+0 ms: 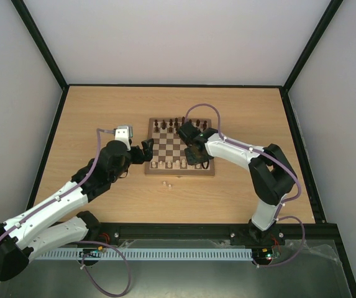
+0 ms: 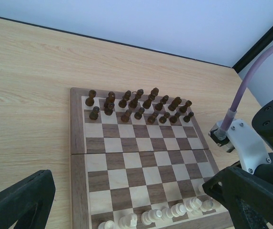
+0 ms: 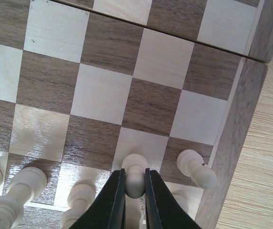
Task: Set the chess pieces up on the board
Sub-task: Place the chess piece on the chessboard.
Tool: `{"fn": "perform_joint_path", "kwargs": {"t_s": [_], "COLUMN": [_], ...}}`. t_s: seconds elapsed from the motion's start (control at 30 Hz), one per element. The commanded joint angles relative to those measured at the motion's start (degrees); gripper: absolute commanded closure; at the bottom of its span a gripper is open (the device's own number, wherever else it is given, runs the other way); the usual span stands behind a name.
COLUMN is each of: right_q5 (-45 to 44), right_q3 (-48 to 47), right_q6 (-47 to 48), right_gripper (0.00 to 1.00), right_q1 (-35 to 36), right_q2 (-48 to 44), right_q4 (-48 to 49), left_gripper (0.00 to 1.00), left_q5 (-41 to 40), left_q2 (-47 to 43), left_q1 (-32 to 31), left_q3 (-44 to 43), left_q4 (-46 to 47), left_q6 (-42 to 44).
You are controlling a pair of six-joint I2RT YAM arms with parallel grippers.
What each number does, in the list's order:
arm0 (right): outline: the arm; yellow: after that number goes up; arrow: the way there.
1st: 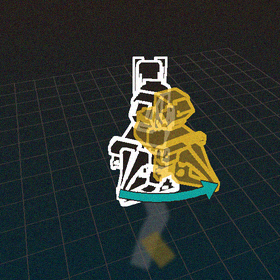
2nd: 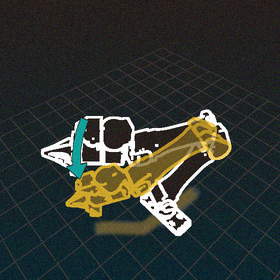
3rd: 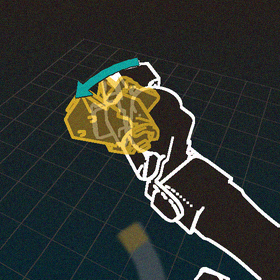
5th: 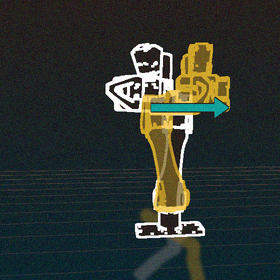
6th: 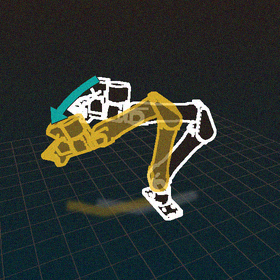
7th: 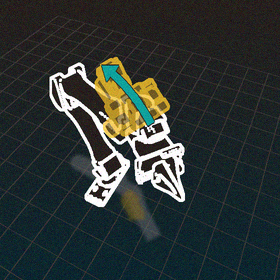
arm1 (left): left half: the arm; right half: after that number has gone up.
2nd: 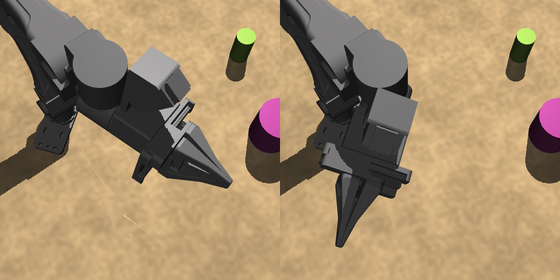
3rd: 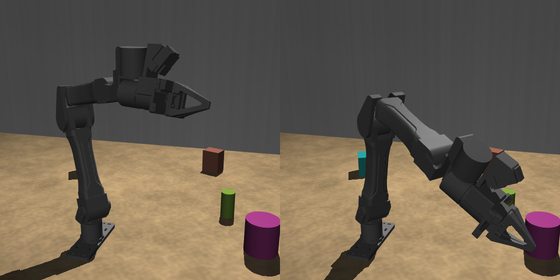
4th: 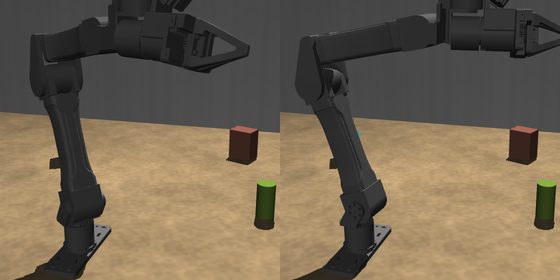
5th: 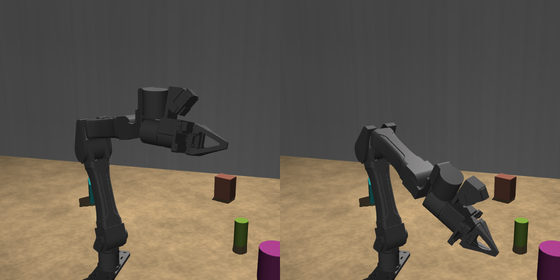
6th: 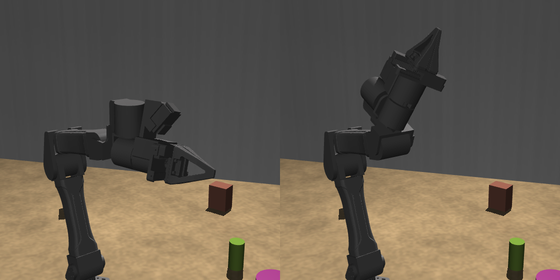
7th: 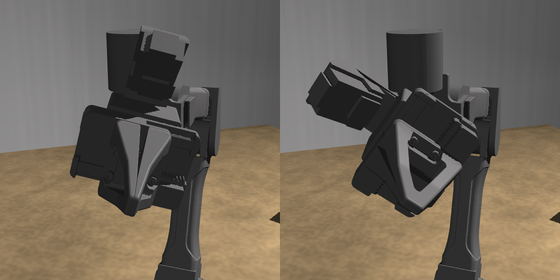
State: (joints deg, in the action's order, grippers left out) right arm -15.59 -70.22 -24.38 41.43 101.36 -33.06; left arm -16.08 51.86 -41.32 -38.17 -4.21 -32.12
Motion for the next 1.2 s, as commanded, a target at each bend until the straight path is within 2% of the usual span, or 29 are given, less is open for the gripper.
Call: {"fn": "perform_joint_path", "kwargs": {"t_s": [0.0, 0.83, 0.93, 1.17], "right_q5": [0.0, -0.8, -2.2, -1.1], "right_q3": [-1.7, -1.9, -1.2, 1.6], "right_q6": [0.7, 0.4, 0.0, -0.4], "right_gripper": [0.92, 0.8, 0.74, 0.46], "right_q1": [-0.5, -1.1, -1.1, -1.0], "right_q2": [1.0, 0.2, -2.5, -11.7], "right_q4": [-1.1, -0.7, -0.3, 1.2], "left_gripper": [0.01, 0.01, 0.01, 0.01], "left_q5": [0.0, 0.2, 0.0, -0.3], "left_q2": [0.0, -0.2, -0.4, -0.6], "left_q1": [0.4, 0.4, 0.4, 0.4], "left_q3": [-0.2, -0.3, -0.3, -0.3], "left_q4": [1.1, 1.0, 0.9, 0.8], "left_q6": [0.2, 0.3, 0.3, 0.3]}}
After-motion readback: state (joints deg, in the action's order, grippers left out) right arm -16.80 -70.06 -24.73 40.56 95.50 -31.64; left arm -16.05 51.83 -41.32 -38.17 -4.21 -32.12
